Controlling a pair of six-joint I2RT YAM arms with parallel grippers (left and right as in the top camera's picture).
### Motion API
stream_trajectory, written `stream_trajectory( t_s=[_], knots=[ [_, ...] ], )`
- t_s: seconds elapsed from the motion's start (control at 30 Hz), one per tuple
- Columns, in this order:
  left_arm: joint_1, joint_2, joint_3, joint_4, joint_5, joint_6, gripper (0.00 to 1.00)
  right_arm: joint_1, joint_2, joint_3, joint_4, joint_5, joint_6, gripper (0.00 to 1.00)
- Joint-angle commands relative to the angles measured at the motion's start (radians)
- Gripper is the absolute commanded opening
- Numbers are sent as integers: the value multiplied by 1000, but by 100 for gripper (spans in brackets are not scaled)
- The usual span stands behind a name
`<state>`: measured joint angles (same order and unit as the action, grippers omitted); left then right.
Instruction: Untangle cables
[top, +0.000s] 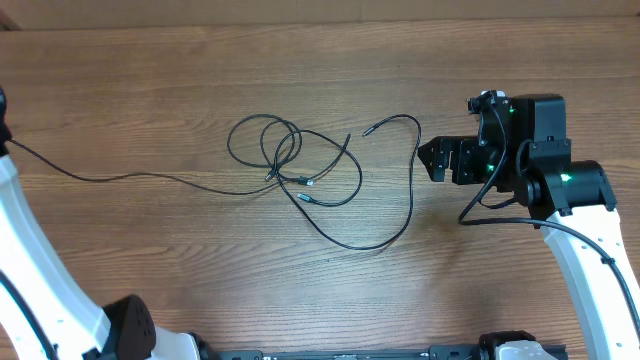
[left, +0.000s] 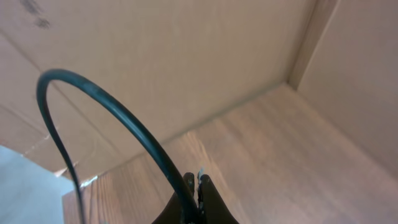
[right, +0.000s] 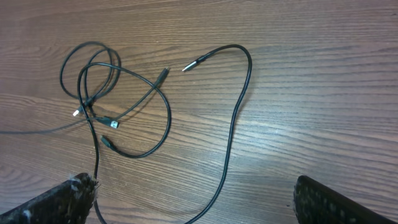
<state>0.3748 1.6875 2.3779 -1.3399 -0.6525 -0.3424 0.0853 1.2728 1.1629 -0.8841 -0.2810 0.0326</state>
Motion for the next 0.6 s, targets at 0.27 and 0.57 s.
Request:
stream_trajectory(
  t_s=[0.27,0.57],
  knots=[
    [0,169,11,-94,52,-21,21,-2,3,3,-2,7,-3,100],
    [-11,183,11,-93,461,119,43,-2,3,3,-2,7,-3,100]
  ],
)
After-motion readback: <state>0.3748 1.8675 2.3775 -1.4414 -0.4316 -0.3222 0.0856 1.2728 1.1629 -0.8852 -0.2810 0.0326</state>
